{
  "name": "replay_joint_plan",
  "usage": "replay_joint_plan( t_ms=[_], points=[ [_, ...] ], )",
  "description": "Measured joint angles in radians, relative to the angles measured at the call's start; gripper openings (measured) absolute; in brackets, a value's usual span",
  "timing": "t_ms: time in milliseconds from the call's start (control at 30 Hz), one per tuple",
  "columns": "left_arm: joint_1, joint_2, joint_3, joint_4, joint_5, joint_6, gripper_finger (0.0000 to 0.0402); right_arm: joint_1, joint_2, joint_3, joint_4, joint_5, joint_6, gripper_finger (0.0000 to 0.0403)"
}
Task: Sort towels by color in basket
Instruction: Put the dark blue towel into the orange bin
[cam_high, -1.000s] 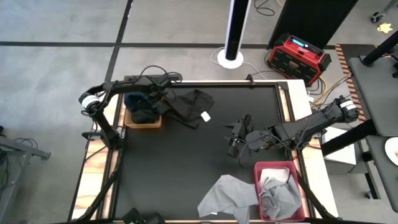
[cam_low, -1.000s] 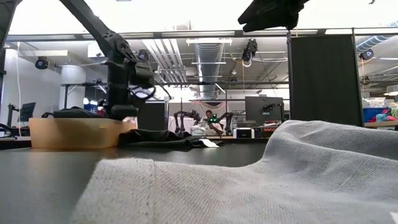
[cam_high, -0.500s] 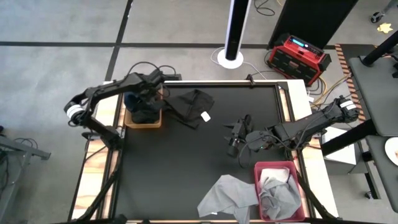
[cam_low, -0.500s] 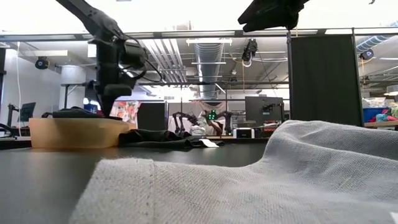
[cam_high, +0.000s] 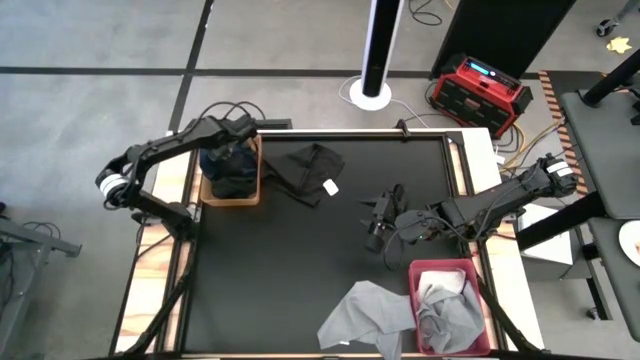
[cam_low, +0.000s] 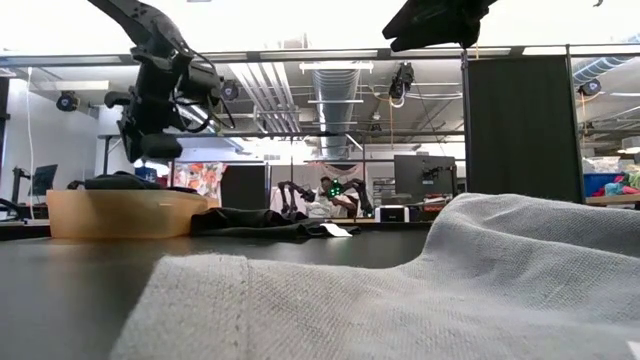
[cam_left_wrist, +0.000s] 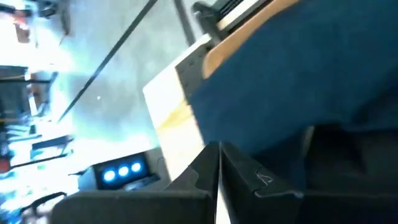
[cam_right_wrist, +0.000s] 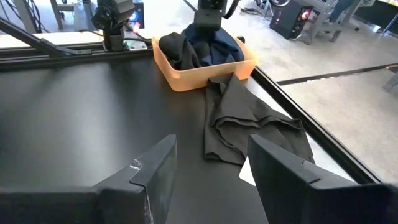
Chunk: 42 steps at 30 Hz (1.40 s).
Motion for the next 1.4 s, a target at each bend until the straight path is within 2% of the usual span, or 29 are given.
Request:
replay_joint_plan(
  t_ms=[267,400,533,800,1000,1267,1400],
  points=[
    [0.032,0.052,-0.002,-0.003,-0.012,-0.024,0.0000,0.000,0.000,0.000,0.003,0.000,0.000,0.0189],
    [0.034,0.070,-0.006,-0.020,-0.068,-0.078,0.0000,0.000,0.000,0.000,0.003,0.000,0.001,0.0189],
    [0.038,0.083,-0.023,-0.024,-0.069,-0.107,0.0000,0.000,0.000,0.000,0.003,0.000,0.001,0.0189],
    [0.037,0.084,-0.096,0.012,0.097,-0.086,0.0000,0.000,0.000,-0.002,0.002,0.000,0.001,0.0189],
    [0.035,0.084,-0.152,0.112,0.123,-0.036,0.0000,0.000,0.000,-0.003,0.002,0.000,0.001,0.0189],
    [0.034,0.084,-0.210,0.260,0.247,0.036,0.0000,0.000,0.000,-0.003,0.005,0.000,0.001,0.0189],
    [0.034,0.084,-0.227,0.274,0.252,0.040,0.0000,0.000,0.000,-0.003,0.007,0.000,0.001,0.0189]
  ],
)
